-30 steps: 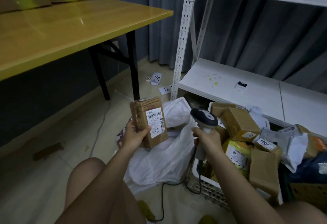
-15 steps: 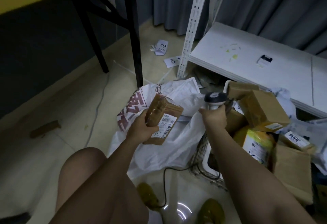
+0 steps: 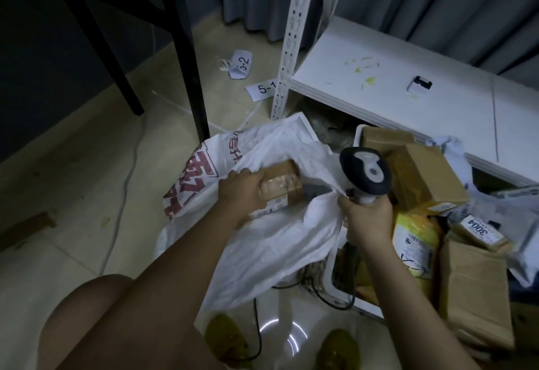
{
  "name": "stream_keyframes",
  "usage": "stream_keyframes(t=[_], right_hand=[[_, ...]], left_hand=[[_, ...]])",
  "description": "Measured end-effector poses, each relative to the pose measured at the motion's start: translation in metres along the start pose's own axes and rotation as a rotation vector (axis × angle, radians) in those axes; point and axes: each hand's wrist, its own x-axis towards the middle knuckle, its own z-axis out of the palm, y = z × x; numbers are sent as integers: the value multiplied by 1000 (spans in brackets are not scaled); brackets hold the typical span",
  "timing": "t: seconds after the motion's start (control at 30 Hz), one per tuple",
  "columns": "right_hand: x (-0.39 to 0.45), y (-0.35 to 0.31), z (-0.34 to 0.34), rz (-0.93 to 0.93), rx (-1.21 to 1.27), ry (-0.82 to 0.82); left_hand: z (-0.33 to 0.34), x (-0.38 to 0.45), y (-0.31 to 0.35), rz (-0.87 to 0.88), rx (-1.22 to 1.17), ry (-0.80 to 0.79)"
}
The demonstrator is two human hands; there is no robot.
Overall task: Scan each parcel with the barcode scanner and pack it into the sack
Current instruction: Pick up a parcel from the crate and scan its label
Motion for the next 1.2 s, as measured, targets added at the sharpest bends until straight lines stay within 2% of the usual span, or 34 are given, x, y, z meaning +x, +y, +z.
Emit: stream_keyframes(t=[0.1,0.2,0.23,0.27,0.33,0.4,0.47,0.6,0.67,0.77,0.9,1.0,1.1,1.2], right_hand=[[-7,-7,-6,-17,66,45],[-7,-17,-6,-32,129,81],[-6,-20,-6,-36,148,82],[-4,-22,-7,-41,157,83],[1,-25,-10,-49,140,75],[7,-23,-14,-25,117,62],[9,-17,-18,7,114,40],[0,-2,-30,82,159,-3],[-10,3,-40,126,202,-6],[-30,14,-65,182,236,-2],[-60,35,-110,268,322,7],[-75,52,-151,290,341,45],[-84,60,-192,258,288,149],[-85,68,-226,240,348,228]], left_hand=[[-2,8,23,-79,-232,197],[1,15,50,-81,-345,414],[5,19,54,-64,-369,379],[12,22,54,-38,-353,269],[21,23,53,-15,-218,-27],[19,17,53,13,-195,-153],[11,5,56,43,-314,-115],[6,-23,60,64,-693,121],[3,-39,70,58,-826,144],[0,-61,94,64,-917,153],[11,-80,131,162,-924,219],[18,-93,172,224,-892,196],[25,-106,215,265,-876,88],[38,-114,259,280,-821,-57]])
